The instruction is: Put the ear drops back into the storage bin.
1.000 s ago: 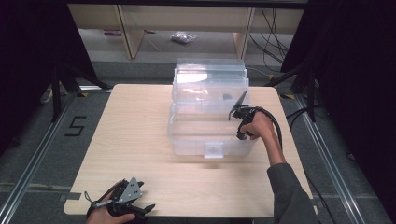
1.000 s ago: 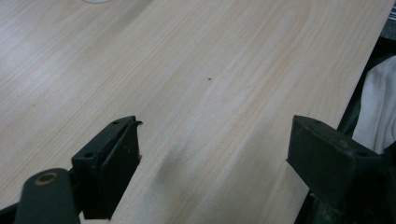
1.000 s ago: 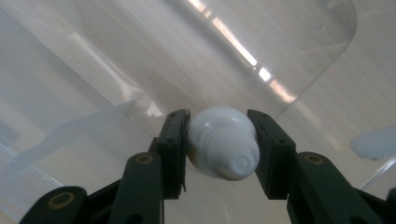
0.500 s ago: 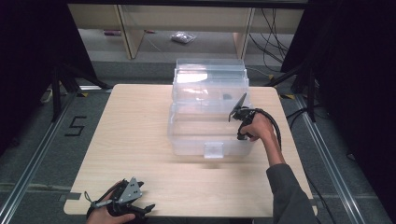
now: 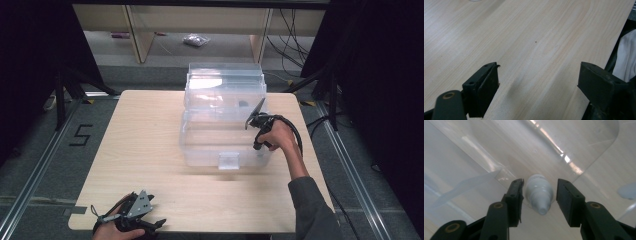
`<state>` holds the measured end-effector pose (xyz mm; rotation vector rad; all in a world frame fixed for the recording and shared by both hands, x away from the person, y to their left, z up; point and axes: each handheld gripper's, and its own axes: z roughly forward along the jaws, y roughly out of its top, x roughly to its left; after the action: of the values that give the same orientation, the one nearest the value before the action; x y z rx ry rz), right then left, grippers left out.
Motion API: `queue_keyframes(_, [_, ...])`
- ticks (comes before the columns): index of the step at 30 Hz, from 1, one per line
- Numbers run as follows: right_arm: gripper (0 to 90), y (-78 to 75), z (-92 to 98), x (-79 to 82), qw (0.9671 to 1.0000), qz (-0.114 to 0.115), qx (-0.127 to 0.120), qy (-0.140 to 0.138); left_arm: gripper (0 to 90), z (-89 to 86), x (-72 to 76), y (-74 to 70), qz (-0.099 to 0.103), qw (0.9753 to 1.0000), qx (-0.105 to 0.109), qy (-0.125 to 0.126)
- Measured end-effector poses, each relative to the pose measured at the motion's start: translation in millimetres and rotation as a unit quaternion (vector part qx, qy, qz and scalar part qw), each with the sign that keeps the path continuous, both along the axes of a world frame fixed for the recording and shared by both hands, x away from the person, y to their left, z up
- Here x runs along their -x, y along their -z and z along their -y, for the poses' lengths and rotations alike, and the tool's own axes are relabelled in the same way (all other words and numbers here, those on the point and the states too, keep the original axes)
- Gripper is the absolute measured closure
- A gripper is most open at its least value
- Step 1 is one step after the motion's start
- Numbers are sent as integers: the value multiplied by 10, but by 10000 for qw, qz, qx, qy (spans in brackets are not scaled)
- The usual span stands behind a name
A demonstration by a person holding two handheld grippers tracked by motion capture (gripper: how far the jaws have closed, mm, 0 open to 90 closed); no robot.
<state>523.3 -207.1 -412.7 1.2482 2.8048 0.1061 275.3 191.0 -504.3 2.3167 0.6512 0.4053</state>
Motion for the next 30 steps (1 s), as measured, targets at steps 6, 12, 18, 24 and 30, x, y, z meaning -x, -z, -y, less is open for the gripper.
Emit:
queue_keyframes(6, [384,-210,-8,100,9988,364,-303,131,164,-7,-10,-6,50,10000,-28,63])
queue_keyframes(12, [330,-367,7,227,9949,748,-678,27,163,-8,-8,-10,40,10000,-46,55])
queue_keyframes(18, [306,-461,-5,394,9911,975,-892,-166,164,-12,-18,-11,54,9999,-77,58])
queue_keyframes(24, [260,-518,-39,540,9869,1172,-1091,-208,164,-12,-18,-11,57,9999,-69,50])
queue_keyframes(30, [253,-516,-37,634,9849,1205,-1237,-147,164,-6,-13,-10,97,9999,-50,25])
